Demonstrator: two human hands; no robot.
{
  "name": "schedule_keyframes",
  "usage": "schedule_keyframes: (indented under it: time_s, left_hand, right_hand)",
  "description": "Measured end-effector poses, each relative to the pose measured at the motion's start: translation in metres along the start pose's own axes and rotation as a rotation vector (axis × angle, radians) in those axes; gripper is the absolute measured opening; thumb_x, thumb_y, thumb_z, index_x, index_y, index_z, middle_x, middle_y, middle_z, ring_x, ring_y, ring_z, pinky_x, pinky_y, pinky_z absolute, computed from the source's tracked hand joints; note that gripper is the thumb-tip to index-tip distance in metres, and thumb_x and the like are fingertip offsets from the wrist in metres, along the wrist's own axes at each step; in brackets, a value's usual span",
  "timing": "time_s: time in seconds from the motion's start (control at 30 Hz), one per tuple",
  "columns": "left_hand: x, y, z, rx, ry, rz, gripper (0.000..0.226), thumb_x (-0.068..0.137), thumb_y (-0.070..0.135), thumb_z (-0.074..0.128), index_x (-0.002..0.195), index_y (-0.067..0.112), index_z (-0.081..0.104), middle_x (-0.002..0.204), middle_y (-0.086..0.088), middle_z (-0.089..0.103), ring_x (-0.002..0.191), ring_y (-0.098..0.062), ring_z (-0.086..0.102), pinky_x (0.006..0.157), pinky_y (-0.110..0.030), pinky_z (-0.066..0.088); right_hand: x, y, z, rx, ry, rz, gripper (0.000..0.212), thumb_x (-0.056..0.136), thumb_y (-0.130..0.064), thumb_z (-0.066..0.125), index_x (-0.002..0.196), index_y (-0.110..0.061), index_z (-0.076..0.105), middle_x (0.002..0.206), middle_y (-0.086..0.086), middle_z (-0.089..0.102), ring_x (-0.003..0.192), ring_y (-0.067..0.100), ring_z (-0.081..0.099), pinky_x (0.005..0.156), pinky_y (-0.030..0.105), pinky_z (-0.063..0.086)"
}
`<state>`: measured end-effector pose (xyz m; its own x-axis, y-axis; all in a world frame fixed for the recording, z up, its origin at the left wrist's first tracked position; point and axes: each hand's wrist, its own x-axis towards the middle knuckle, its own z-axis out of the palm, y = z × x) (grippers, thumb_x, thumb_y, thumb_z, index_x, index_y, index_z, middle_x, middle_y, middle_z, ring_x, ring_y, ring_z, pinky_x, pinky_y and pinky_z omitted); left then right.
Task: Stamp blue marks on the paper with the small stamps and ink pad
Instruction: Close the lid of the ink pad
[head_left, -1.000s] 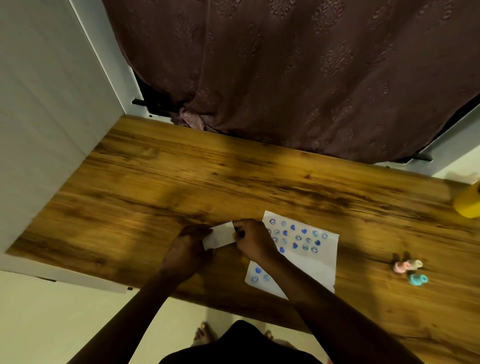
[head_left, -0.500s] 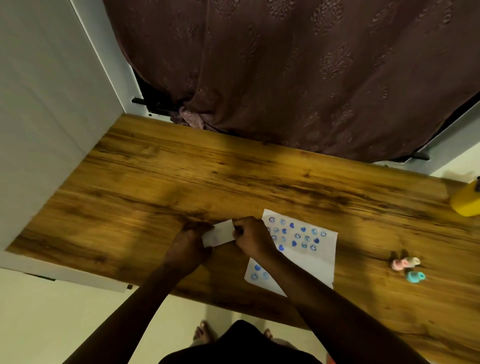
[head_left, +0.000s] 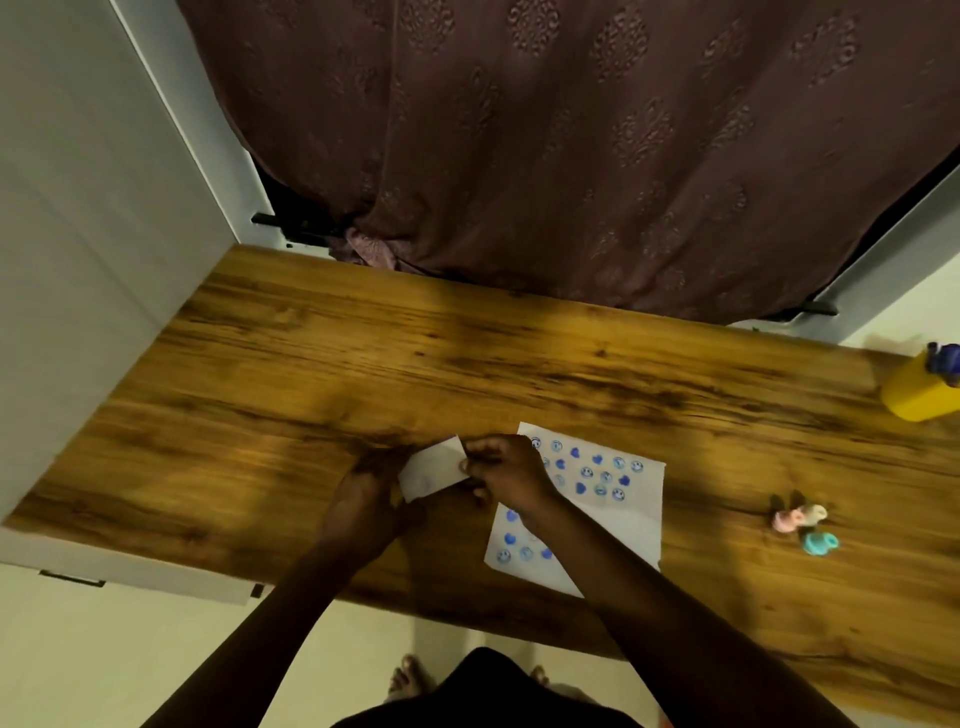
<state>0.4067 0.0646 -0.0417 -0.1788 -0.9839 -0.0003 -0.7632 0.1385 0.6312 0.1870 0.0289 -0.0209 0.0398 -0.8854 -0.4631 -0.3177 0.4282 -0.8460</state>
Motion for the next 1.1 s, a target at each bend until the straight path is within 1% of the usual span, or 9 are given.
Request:
schedule_keyframes:
  time_s: [0.17, 0.3, 0.4, 0.47, 0.63, 0.8, 0.9, 1.0, 1.1]
  left_hand:
    - [0.008, 0.015, -0.001, 0.028, 0.039, 0.084, 0.07, 0.076, 0.022, 0.092, 0.139, 0.009, 0.062, 0.14, -0.017, 0.067, 0.13, -0.039, 0.061, 0.11, -0.05, 0.046]
    - [0.018, 0.034, 0.003, -0.039, 0.053, 0.136, 0.07, 0.076, 0.03, 0.091, 0.139, 0.02, 0.062, 0.147, -0.002, 0.06, 0.13, -0.018, 0.057, 0.104, -0.037, 0.052]
    - [0.025, 0.061, 0.008, -0.265, 0.022, -0.017, 0.062, 0.08, 0.047, 0.082, 0.136, 0.034, 0.06, 0.129, 0.031, 0.062, 0.105, 0.008, 0.067, 0.08, -0.018, 0.06]
    - [0.032, 0.075, 0.015, -0.434, 0.01, -0.104, 0.054, 0.087, 0.04, 0.079, 0.137, 0.032, 0.061, 0.103, 0.036, 0.071, 0.089, 0.016, 0.071, 0.061, -0.008, 0.058]
    - [0.051, 0.109, 0.042, -0.635, -0.04, -0.213, 0.045, 0.089, 0.012, 0.081, 0.132, 0.021, 0.068, 0.084, 0.016, 0.081, 0.075, -0.011, 0.08, 0.044, -0.022, 0.058]
    - [0.076, 0.164, 0.081, -0.709, -0.127, -0.225, 0.038, 0.087, 0.001, 0.08, 0.124, 0.005, 0.072, 0.098, -0.012, 0.08, 0.087, -0.025, 0.079, 0.062, -0.018, 0.062]
    - [0.093, 0.194, 0.111, -0.701, -0.164, -0.199, 0.035, 0.086, -0.005, 0.079, 0.12, -0.003, 0.071, 0.112, -0.019, 0.075, 0.097, -0.034, 0.074, 0.076, -0.035, 0.064]
    - [0.109, 0.22, 0.139, -0.63, -0.214, -0.127, 0.034, 0.084, -0.003, 0.081, 0.118, 0.0, 0.075, 0.106, -0.009, 0.074, 0.094, -0.029, 0.074, 0.082, -0.043, 0.065]
    - [0.126, 0.24, 0.163, -0.554, -0.253, -0.106, 0.034, 0.083, -0.002, 0.082, 0.116, -0.001, 0.077, 0.107, -0.017, 0.078, 0.086, -0.028, 0.074, 0.083, -0.045, 0.066]
  right_hand:
    - [-0.012, 0.0, -0.02, 0.277, 0.012, 0.024, 0.036, 0.088, -0.005, 0.078, 0.123, -0.006, 0.07, 0.114, 0.011, 0.075, 0.104, 0.026, 0.075, 0.084, 0.03, 0.064]
    - [-0.022, 0.004, -0.042, 0.421, 0.055, 0.004, 0.032, 0.088, 0.001, 0.076, 0.119, -0.001, 0.071, 0.112, 0.021, 0.075, 0.093, 0.028, 0.075, 0.078, 0.028, 0.064]
    - [-0.033, 0.008, -0.065, 0.47, 0.092, -0.04, 0.026, 0.088, 0.001, 0.076, 0.114, -0.005, 0.073, 0.112, 0.021, 0.076, 0.09, 0.025, 0.075, 0.076, 0.028, 0.064]
    - [-0.041, 0.01, -0.081, 0.492, 0.15, -0.034, 0.026, 0.088, 0.0, 0.076, 0.112, -0.007, 0.073, 0.111, 0.02, 0.077, 0.087, 0.02, 0.077, 0.077, 0.029, 0.064]
    - [-0.061, 0.022, -0.122, 0.471, 0.263, -0.018, 0.032, 0.092, -0.004, 0.074, 0.123, 0.0, 0.07, 0.117, 0.016, 0.076, 0.106, 0.032, 0.075, 0.094, 0.042, 0.061]
    - [-0.077, 0.045, -0.168, 0.468, 0.467, 0.009, 0.024, 0.09, -0.006, 0.077, 0.113, -0.001, 0.073, 0.105, 0.013, 0.078, 0.094, 0.027, 0.078, 0.078, 0.03, 0.065]
    - [-0.077, 0.063, -0.194, 0.385, 0.611, 0.027, 0.021, 0.087, -0.008, 0.08, 0.107, -0.004, 0.076, 0.1, 0.009, 0.079, 0.094, 0.027, 0.078, 0.081, 0.037, 0.066]
    - [-0.072, 0.083, -0.222, 0.135, 0.732, 0.074, 0.019, 0.088, -0.016, 0.08, 0.106, -0.011, 0.078, 0.107, 0.007, 0.079, 0.096, 0.023, 0.077, 0.085, 0.038, 0.064]
    - [-0.066, 0.097, -0.251, -0.161, 0.772, 0.092, 0.022, 0.088, -0.021, 0.079, 0.107, -0.012, 0.08, 0.11, 0.008, 0.079, 0.1, 0.024, 0.075, 0.09, 0.033, 0.059]
